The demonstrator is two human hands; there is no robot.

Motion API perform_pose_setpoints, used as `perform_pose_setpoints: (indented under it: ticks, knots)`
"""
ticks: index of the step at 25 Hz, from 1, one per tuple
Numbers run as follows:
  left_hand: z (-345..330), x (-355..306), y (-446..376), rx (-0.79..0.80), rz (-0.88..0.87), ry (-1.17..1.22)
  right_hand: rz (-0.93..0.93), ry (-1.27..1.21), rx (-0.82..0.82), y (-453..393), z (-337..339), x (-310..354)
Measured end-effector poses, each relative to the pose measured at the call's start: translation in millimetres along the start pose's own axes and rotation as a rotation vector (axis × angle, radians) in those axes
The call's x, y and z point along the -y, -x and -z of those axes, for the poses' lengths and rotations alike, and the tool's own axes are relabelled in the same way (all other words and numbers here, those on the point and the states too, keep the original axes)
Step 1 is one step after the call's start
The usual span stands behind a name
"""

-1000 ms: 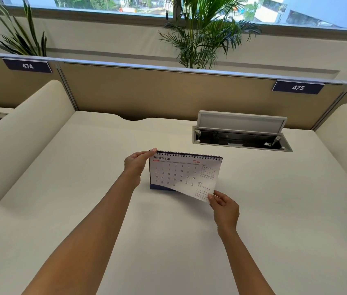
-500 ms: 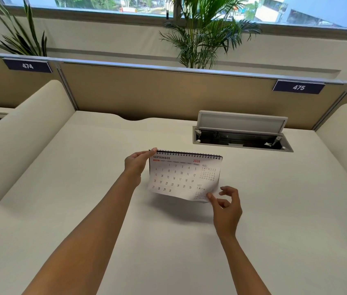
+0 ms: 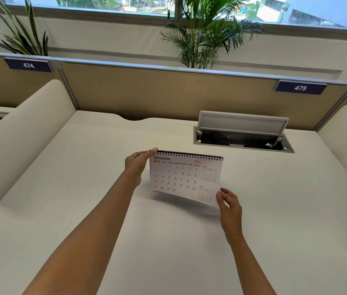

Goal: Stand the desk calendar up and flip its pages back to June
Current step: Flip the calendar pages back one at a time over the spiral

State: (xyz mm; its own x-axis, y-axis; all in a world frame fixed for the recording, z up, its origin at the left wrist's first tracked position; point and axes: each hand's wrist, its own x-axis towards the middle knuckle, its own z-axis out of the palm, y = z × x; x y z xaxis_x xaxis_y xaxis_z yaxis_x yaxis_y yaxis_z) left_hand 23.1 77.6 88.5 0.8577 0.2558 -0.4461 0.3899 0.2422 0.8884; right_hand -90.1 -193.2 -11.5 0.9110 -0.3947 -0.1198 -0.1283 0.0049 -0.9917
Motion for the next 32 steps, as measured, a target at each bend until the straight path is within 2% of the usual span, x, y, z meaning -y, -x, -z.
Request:
perform_pose_setpoints:
  ticks: [6,11,21,28,32]
  knots:
    - [0,0,0,0.010,0.006,-0.004,0.017,0.064,-0.048,0,0,2]
    - [0,-1,0,0.018,0.018,-0.007,-0.097,-0.213,0.080,8,2,-1]
    - [0,1,2,0.005,0.026,-0.002,-0.098,-0.300,0.053,6,3,3]
    - [2,2,2,0.009,0.027,-0.003,-0.120,-0.193,0.012,9,2,12]
    - [2,2,4,0.010,0.024,-0.005,0.077,0.005,-0.048,15,0,19]
